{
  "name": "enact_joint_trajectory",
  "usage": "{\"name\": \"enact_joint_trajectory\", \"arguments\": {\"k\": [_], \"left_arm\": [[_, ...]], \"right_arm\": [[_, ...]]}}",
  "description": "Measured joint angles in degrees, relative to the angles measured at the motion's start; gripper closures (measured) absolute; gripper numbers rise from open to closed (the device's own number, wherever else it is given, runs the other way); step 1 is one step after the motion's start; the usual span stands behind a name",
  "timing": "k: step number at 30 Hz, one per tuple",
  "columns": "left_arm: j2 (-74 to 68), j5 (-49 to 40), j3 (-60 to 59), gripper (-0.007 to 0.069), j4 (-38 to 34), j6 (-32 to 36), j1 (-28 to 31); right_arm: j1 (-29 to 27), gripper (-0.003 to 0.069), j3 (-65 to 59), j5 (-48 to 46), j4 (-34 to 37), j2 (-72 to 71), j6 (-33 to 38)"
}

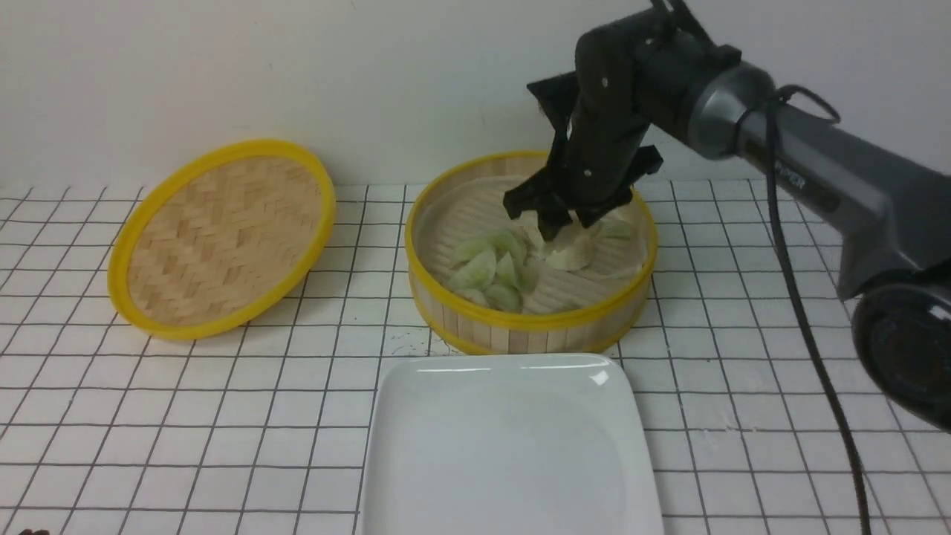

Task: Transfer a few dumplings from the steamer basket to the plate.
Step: Use the right arm to grab a dumpling from inside the steamer, then use the right arm to put the dumpling into the plate

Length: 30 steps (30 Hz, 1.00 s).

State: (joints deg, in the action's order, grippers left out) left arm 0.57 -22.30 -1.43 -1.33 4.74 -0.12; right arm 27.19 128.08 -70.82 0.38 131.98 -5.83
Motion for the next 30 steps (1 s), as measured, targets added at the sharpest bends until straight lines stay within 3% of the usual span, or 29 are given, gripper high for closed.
{"name": "enact_joint_trajectory", "arguments": {"k": [7, 12, 16, 19, 21, 26, 30], "left_arm": [[0.00, 0.00, 0.00, 0.0631, 0.00, 0.00, 0.00], [0.00, 0.00, 0.00, 0.0631, 0.00, 0.00, 0.00], [0.00, 0.00, 0.00, 0.0631, 0.00, 0.00, 0.00], [0.00, 0.00, 0.00, 0.0631, 0.00, 0.00, 0.00], [0.00, 0.00, 0.00, 0.0631, 0.00, 0.00, 0.00], [0.00, 0.00, 0.00, 0.0631, 0.00, 0.00, 0.00], [0.00, 0.00, 0.00, 0.0631, 0.00, 0.00, 0.00]], "right_arm": [[2.02, 0.0351, -18.11, -0.07, 12.53, -17.71, 2.93], [7.88, 0.0356, -32.61, -0.22, 13.30, -20.85, 7.65], [8.89, 0.0358, -35.56, 2.10, 13.01, -18.17, 7.81], [8.89, 0.0419, -35.78, 4.53, 14.97, -14.58, 8.25], [8.89, 0.0389, -35.78, 4.92, 15.76, -12.74, 8.60], [8.89, 0.0224, -34.64, 3.86, 15.41, -11.01, 8.65], [8.47, 0.0160, -27.14, 3.51, 8.15, -11.01, 6.82]]}}
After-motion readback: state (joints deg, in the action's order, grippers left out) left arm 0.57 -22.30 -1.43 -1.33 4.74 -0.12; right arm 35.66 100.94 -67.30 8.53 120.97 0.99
